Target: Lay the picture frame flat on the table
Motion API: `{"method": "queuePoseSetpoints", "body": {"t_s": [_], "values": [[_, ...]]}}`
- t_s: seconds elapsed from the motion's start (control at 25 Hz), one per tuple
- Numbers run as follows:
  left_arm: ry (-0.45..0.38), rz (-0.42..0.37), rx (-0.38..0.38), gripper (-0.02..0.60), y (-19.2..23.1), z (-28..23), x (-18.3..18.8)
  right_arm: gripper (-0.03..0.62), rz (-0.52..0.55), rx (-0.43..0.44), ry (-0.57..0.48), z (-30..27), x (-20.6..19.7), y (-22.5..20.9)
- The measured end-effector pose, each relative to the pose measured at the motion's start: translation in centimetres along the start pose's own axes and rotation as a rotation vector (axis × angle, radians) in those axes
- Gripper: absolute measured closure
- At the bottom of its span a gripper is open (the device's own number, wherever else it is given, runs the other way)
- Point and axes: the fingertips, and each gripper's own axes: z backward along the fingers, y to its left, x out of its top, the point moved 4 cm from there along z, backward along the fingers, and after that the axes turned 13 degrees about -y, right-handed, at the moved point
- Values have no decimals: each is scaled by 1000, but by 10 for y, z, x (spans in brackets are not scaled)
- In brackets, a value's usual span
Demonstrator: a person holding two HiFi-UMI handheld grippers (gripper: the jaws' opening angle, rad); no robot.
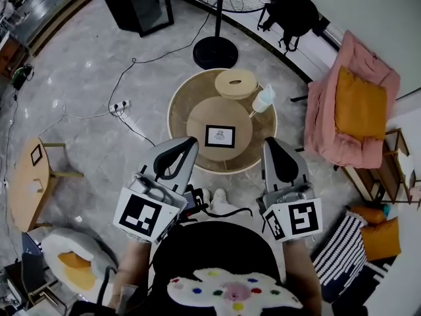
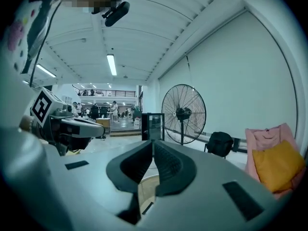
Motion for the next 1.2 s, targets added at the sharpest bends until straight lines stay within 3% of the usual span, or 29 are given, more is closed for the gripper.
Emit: {"method": "queuePoseSetpoints", "body": {"t_s": [0.44, 1.2], "values": [[4, -44, -28, 566, -4, -3, -5, 554, 9, 2, 24, 3, -8, -2], [9, -30, -21, 566, -5, 3, -10, 554, 61, 28, 42, 7, -8, 10]]}}
